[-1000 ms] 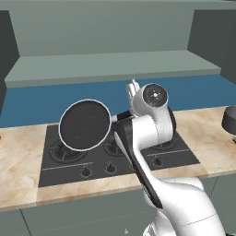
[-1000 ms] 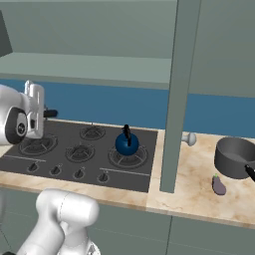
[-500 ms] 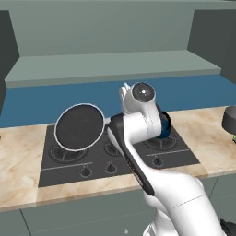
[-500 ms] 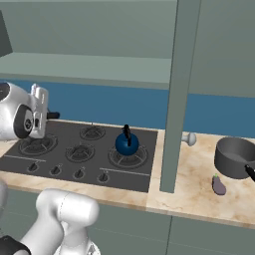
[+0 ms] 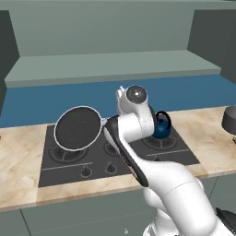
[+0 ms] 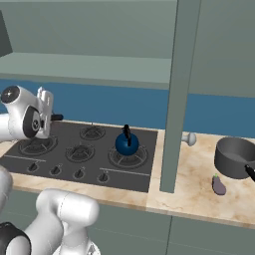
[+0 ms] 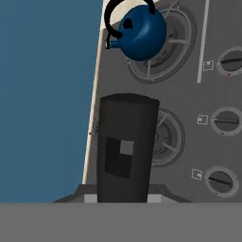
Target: Pick the pan from the cabinet and place it on the stove. Then turn on the stove burner for the pan.
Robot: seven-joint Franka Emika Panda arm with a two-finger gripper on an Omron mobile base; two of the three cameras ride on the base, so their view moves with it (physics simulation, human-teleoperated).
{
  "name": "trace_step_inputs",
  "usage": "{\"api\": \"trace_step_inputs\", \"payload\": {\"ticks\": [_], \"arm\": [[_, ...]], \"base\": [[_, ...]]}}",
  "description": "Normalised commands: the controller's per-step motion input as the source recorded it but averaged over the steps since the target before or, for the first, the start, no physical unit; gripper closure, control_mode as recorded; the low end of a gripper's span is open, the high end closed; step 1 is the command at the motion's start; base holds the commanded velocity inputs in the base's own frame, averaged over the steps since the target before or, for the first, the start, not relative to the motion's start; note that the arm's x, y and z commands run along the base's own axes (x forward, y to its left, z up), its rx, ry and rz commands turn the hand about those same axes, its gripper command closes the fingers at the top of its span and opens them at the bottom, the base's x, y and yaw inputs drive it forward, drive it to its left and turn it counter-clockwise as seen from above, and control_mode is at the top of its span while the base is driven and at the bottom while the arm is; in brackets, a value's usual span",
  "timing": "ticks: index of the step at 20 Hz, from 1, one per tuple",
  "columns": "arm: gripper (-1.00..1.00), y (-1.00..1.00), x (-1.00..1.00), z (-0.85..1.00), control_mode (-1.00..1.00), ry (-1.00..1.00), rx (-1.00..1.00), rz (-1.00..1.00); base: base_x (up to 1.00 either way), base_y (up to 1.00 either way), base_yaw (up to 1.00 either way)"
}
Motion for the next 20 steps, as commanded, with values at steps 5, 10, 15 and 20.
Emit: {"api": "trace_step_inputs", "payload": {"ticks": [5,10,15,20], "arm": [[1.00,0.05,0.27,-0.21,-1.00,0.04,0.00,0.00],[1.00,0.13,0.25,-0.21,-1.00,0.05,0.00,0.00],[1.00,0.16,0.24,-0.17,-1.00,0.04,0.00,0.00],[1.00,0.05,0.16,-0.20,-1.00,0.02,0.00,-0.01]], "base": [[0.00,0.00,0.00],[0.00,0.00,0.00],[0.00,0.00,0.00],[0.00,0.00,0.00]]}}
